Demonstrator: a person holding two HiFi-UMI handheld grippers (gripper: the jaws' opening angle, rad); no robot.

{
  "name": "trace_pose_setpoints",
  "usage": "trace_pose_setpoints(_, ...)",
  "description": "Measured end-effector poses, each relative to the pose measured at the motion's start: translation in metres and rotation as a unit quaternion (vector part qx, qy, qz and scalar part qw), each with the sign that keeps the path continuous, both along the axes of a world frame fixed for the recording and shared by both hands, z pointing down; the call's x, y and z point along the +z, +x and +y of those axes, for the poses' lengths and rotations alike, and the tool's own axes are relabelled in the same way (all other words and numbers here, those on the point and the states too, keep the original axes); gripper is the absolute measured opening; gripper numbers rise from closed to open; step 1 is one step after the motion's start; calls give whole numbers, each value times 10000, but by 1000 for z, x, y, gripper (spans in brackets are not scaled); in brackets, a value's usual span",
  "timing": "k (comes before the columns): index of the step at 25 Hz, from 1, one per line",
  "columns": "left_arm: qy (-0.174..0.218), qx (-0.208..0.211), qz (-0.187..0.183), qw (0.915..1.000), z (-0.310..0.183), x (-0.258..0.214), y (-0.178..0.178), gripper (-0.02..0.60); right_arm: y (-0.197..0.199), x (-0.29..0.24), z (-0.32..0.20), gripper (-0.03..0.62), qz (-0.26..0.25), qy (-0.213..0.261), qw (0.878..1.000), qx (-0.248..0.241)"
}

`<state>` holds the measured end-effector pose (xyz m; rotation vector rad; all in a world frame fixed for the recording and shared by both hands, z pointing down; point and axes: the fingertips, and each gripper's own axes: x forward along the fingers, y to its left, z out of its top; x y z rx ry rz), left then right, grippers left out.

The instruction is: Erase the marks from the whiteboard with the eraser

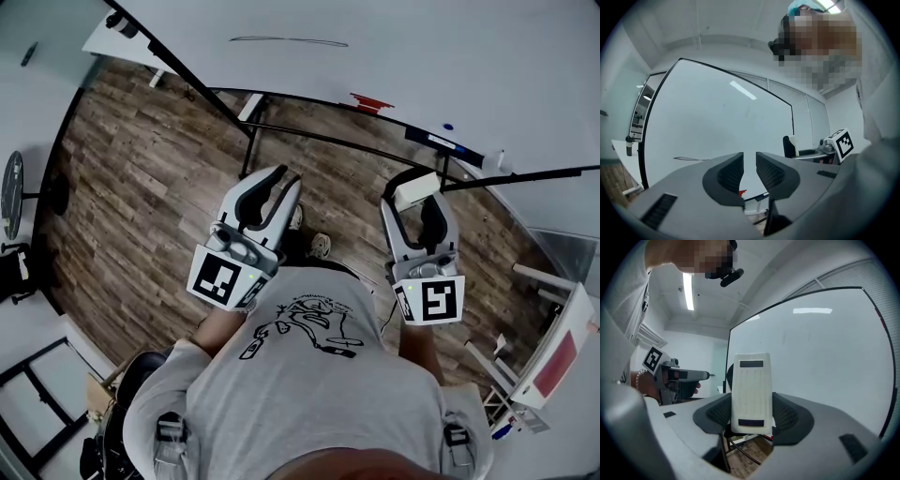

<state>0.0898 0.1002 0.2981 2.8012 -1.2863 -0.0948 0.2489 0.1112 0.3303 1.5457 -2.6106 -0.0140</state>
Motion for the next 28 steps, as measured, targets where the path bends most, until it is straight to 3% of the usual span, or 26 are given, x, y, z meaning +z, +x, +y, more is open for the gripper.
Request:
trace_pose_setpoints(13,56,-26,157,9999,-47,3,-28,91,-23,2,-51,261,255,4,9997,29)
trace_pose_setpoints(17,134,36,172,9998,-72,-1,-41,91,-35,1,-80,261,568,101,9983,107)
trace_pose_setpoints(25,230,155,188,9994,-126,-7,-74,91,-63,-15,-137,261,810,321,9949,500)
trace_pose_setpoints(28,235,250,193,9992,-144,-7,-81,87,-66,-16,-157,261,1144,385,9902,705)
